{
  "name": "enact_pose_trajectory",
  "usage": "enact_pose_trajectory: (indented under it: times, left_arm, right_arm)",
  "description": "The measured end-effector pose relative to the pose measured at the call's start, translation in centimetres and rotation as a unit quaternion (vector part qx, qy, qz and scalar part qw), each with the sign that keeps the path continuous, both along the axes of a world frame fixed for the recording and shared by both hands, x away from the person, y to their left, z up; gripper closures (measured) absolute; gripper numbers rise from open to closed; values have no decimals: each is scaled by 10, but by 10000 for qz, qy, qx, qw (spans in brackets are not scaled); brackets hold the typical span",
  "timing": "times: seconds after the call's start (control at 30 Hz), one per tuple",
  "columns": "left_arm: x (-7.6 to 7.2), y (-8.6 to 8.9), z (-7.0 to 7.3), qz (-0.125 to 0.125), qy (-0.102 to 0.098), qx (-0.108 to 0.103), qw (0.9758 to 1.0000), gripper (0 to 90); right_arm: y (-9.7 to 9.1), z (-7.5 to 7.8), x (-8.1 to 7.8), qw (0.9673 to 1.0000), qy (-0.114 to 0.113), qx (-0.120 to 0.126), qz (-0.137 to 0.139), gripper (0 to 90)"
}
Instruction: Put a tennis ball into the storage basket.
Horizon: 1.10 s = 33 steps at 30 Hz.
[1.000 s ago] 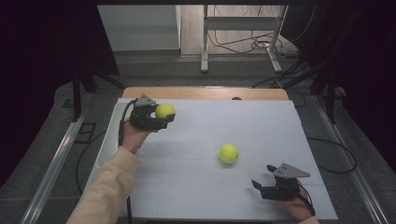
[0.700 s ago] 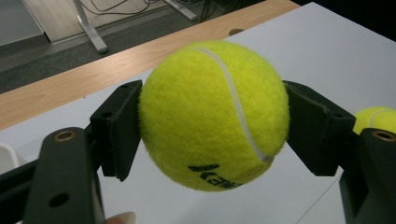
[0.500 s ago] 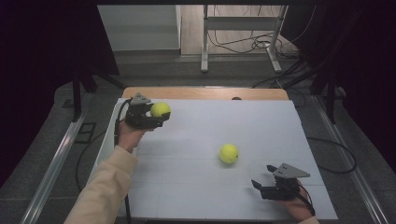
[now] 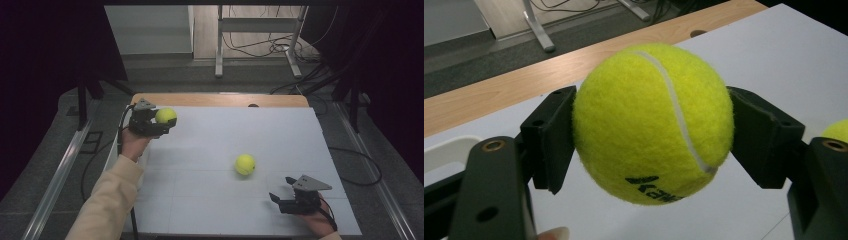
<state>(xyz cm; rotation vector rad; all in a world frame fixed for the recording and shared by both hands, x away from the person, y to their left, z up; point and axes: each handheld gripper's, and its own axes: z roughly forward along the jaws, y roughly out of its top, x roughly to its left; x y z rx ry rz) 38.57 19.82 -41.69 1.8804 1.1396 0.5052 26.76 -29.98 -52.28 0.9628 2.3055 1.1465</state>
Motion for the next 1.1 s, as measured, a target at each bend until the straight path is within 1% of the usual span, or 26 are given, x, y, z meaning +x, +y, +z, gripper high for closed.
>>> enact_pose_trajectory:
  times: [0.57, 1.1]
  left_arm:
    - [2, 19, 2, 242, 32, 47, 9997, 266]
    - [4, 35, 4, 472, 86, 103, 9988, 266]
  right_arm:
    - [0, 0, 0, 10000, -4, -12, 9, 157]
    - [0, 0, 0, 10000, -5, -24, -6, 158]
